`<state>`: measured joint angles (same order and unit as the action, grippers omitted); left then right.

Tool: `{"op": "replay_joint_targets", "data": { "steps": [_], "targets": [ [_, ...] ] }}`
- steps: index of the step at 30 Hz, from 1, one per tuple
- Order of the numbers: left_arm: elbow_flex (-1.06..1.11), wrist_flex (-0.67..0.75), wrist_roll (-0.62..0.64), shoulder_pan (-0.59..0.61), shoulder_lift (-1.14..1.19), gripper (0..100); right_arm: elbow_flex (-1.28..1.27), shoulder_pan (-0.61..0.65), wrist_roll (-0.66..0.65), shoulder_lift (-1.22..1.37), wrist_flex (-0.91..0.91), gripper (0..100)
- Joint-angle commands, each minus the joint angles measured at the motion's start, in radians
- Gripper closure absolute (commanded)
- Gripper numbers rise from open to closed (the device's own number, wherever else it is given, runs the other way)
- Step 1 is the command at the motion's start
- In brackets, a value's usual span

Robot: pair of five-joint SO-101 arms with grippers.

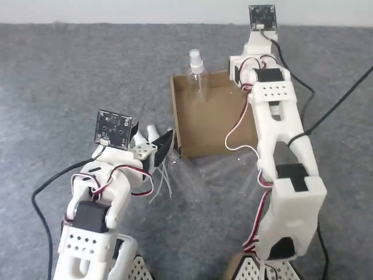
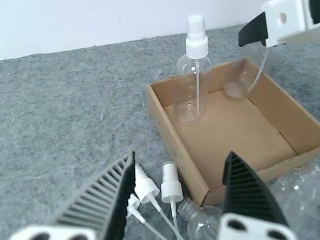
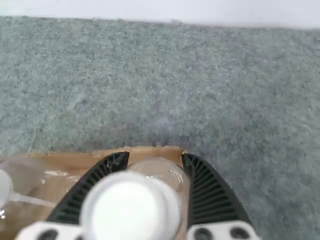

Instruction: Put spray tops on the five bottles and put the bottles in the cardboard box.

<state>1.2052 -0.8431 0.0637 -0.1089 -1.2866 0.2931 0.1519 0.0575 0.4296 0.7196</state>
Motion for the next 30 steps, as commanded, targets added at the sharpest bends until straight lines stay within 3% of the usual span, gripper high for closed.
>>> {"op": "replay_joint_targets", "data": {
  "steps": [1, 30],
  "targets": [
    [-0.007, 0.026, 0.000, 0.005, 0.009, 74, 0.097, 0.010, -0.015, 0.013, -0.018, 99.3],
    [-0.007, 0.023, -0.002, 0.005, 0.008, 74, 0.106, 0.036, -0.017, 0.101, -0.039, 99.1]
  ]
}}
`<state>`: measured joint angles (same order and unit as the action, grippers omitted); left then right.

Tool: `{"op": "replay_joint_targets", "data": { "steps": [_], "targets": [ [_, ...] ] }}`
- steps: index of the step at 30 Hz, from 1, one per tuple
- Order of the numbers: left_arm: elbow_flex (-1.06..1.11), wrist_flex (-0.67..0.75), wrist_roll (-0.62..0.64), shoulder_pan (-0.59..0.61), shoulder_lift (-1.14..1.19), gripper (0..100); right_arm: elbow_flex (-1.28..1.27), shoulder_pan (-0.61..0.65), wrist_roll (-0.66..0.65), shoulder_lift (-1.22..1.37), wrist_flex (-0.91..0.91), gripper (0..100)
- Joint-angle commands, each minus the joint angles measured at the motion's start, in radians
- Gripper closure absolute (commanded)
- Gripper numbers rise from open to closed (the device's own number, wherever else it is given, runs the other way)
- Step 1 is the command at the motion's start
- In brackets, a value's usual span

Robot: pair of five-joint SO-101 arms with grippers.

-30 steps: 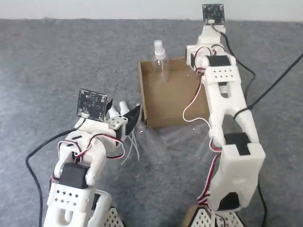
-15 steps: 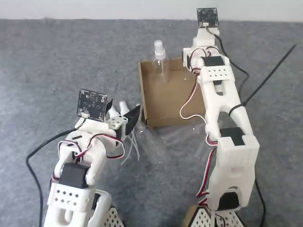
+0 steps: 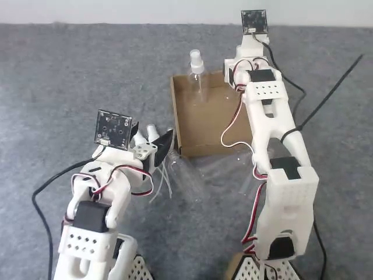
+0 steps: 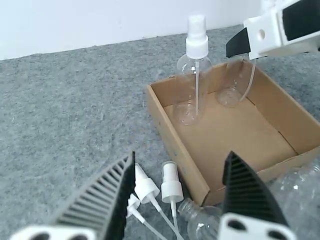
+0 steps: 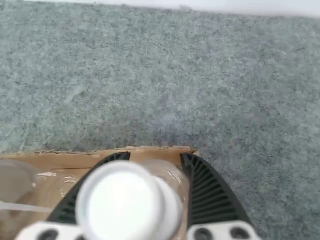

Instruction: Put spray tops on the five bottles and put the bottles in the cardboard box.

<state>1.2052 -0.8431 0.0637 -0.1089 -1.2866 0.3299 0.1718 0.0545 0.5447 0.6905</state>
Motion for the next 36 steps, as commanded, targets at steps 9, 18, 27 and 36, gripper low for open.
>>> {"op": "replay_joint_targets", "data": {
  "steps": [9, 18, 27, 36],
  "targets": [
    [0.002, 0.026, -0.002, 0.003, 0.008, 74, 0.071, 0.018, -0.014, -0.022, 0.047, 89.0],
    [0.002, 0.028, -0.003, 0.005, 0.008, 74, 0.072, 0.018, -0.014, -0.024, 0.035, 84.4],
    [0.002, 0.028, -0.003, 0.005, 0.008, 74, 0.138, 0.021, -0.012, -0.021, 0.018, 84.3],
    [0.002, 0.028, -0.003, 0.003, 0.008, 74, 0.138, 0.027, -0.012, -0.024, 0.024, 84.3]
  ]
}}
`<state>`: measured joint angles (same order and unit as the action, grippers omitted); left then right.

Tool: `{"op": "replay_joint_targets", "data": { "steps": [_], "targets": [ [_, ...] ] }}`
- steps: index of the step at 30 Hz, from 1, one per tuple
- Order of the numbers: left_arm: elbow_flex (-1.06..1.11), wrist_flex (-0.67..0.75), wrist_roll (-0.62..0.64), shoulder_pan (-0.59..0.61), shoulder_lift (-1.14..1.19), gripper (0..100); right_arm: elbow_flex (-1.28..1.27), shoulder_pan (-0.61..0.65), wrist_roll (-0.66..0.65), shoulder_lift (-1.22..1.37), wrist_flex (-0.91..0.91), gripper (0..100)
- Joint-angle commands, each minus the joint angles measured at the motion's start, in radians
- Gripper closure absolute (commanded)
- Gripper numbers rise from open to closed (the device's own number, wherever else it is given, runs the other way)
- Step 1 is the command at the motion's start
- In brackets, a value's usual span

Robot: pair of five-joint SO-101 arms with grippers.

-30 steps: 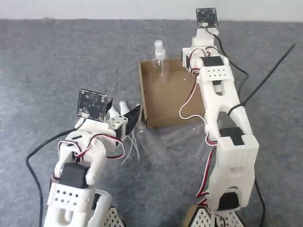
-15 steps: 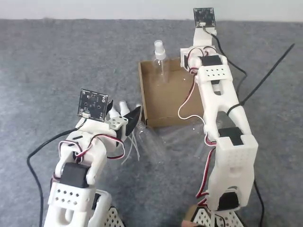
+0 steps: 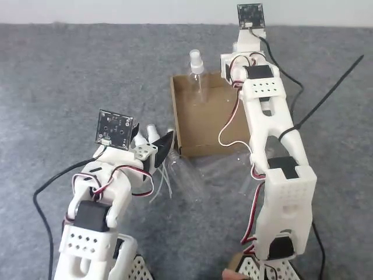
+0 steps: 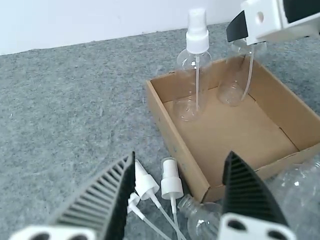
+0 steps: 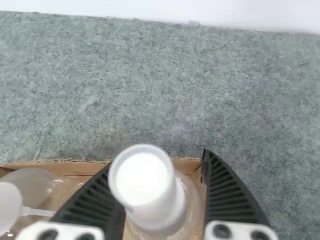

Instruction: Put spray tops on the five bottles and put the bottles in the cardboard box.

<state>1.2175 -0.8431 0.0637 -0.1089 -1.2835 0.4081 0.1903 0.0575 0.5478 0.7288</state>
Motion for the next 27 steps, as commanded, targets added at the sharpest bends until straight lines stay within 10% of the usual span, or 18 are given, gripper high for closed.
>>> {"op": "replay_joint_targets", "data": {
  "steps": [1, 27],
  "targets": [
    [-0.010, 0.028, -0.003, 0.003, 0.005, 74, 0.060, 0.008, -0.015, -0.030, -0.015, 84.2],
    [-0.010, 0.028, -0.003, 0.005, 0.005, 74, 0.107, 0.005, -0.017, -0.159, 0.028, 84.2]
  ]
}}
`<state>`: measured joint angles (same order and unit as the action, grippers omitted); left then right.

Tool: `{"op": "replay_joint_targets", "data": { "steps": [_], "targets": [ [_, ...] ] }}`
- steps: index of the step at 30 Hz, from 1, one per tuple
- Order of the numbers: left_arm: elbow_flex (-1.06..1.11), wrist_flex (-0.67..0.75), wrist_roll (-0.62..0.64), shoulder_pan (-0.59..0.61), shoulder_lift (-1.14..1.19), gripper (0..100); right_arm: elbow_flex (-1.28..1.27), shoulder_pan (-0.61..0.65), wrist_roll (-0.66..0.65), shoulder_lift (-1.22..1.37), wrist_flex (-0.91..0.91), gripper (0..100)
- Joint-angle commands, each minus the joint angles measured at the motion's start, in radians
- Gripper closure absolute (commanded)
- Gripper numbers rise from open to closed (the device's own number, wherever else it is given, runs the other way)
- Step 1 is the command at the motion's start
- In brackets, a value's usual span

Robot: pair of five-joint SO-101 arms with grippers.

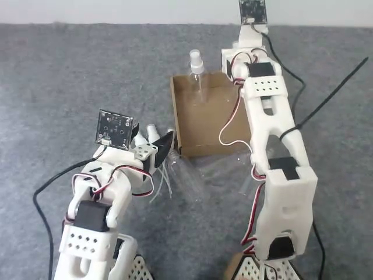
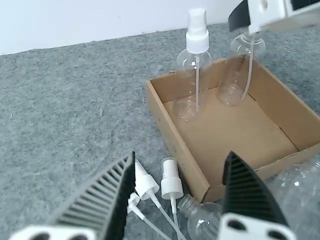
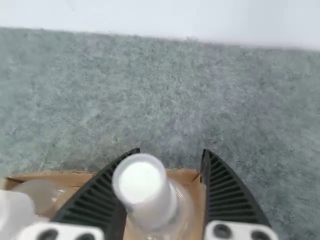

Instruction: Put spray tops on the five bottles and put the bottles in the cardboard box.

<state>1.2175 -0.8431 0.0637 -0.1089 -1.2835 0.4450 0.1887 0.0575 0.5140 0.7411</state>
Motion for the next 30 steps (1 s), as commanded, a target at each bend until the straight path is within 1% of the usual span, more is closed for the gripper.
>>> {"op": "replay_joint_targets", "data": {
  "steps": [1, 8, 11, 13, 17, 19, 21, 23, 26, 29, 30],
  "targets": [
    [-0.010, 0.028, -0.003, 0.005, 0.005, 74, 0.071, 0.007, -0.017, -0.139, 0.016, 84.2],
    [-0.010, 0.028, -0.003, 0.005, 0.005, 74, 0.071, -0.002, -0.018, -0.229, 0.018, 84.2],
    [-0.010, 0.028, -0.003, 0.005, 0.005, 74, 0.071, -0.013, -0.080, -0.288, 0.067, 84.2],
    [-0.010, 0.028, -0.003, 0.005, 0.005, 74, 0.071, -0.013, -0.127, -0.340, 0.133, 84.2],
    [-0.010, 0.028, -0.003, 0.005, 0.005, 74, 0.071, -0.008, -0.157, -0.456, 0.303, 84.6],
    [-0.013, 0.026, -0.003, 0.005, 0.009, 74, 0.071, -0.004, -0.152, -0.510, 0.414, 84.6],
    [-0.019, 0.021, 0.002, 0.011, 0.011, 74, 0.068, 0.028, -0.152, -0.558, 0.539, 84.6],
    [-0.041, 0.017, 0.003, 0.055, 0.014, 74, 0.066, 0.056, -0.158, -0.595, 0.702, 84.3],
    [-0.107, -0.034, 0.002, 0.155, 0.015, 74, 0.066, 0.107, -0.160, -0.634, 0.903, 84.3],
    [-0.145, -0.075, 0.000, 0.229, 0.015, 73, 0.063, 0.113, -0.160, -0.651, 1.049, 84.4],
    [-0.151, -0.092, -0.003, 0.239, 0.015, 73, 0.040, 0.108, -0.158, -0.650, 1.063, 84.6]
  ]
}}
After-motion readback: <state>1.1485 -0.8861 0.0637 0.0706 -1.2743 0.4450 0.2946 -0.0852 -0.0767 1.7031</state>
